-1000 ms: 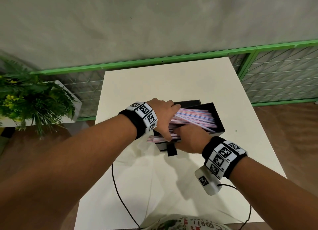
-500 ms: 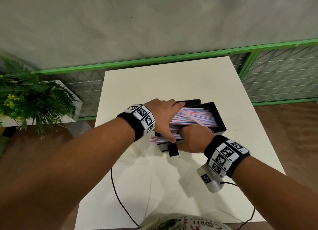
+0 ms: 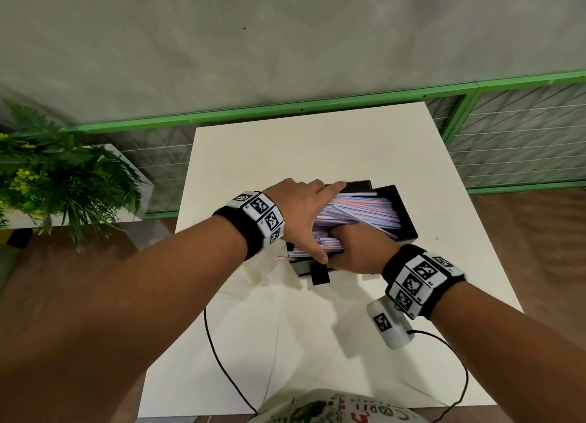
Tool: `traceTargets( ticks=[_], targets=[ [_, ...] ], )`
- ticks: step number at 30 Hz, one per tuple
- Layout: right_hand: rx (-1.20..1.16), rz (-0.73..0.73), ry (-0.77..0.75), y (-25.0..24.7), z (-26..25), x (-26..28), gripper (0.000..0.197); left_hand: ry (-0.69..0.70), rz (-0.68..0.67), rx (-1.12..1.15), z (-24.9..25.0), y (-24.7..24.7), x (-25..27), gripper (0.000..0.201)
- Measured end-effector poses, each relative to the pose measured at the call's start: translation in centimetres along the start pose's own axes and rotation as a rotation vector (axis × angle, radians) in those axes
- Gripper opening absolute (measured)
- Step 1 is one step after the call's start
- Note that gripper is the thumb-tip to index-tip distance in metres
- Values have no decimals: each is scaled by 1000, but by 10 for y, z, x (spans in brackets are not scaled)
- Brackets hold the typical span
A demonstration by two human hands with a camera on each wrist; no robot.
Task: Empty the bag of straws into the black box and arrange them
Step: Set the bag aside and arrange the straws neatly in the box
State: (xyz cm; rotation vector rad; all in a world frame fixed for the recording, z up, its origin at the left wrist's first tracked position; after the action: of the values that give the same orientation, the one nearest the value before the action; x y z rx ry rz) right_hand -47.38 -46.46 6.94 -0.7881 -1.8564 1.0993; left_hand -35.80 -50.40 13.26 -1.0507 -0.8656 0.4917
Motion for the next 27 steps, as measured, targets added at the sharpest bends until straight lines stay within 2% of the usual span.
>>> traceTargets(
  ticks=[3, 7, 13, 16, 19, 23, 27],
  targets=[
    [85, -35, 13, 0, 1, -1, 34, -3, 3, 3, -1, 3, -1, 143],
    [171, -28, 45, -2, 1, -1, 36, 6, 12, -7, -2, 6, -2, 140],
    [-112, -117, -25, -9, 3, 2, 23, 9, 18, -23, -4, 7, -4, 130],
    [-135, -109, -53, -13, 7, 9, 25, 16, 1, -20, -5, 9, -5, 130],
    [-42, -53, -71, -11, 10, 17, 36, 28, -8, -12, -6, 10, -6, 132],
    [279, -25, -58, -1, 14, 20, 42, 39, -5, -3, -6, 10, -6, 137],
    [235, 54, -49, -5, 12, 21, 42, 69, 87, 30, -6, 7, -5, 138]
  ],
)
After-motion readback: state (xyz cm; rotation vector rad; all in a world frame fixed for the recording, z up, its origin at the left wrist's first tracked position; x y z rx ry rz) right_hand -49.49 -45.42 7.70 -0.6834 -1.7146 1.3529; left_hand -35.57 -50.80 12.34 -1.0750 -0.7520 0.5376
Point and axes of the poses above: each hand's wrist, its own x-axis away from the middle knuckle, its own y-axis out of the palm, z = x × y, the point moved 6 cm from there along -x, towards the middle knuckle, and after that the axes turned 11 degrees about x, right-handed, at the moved point
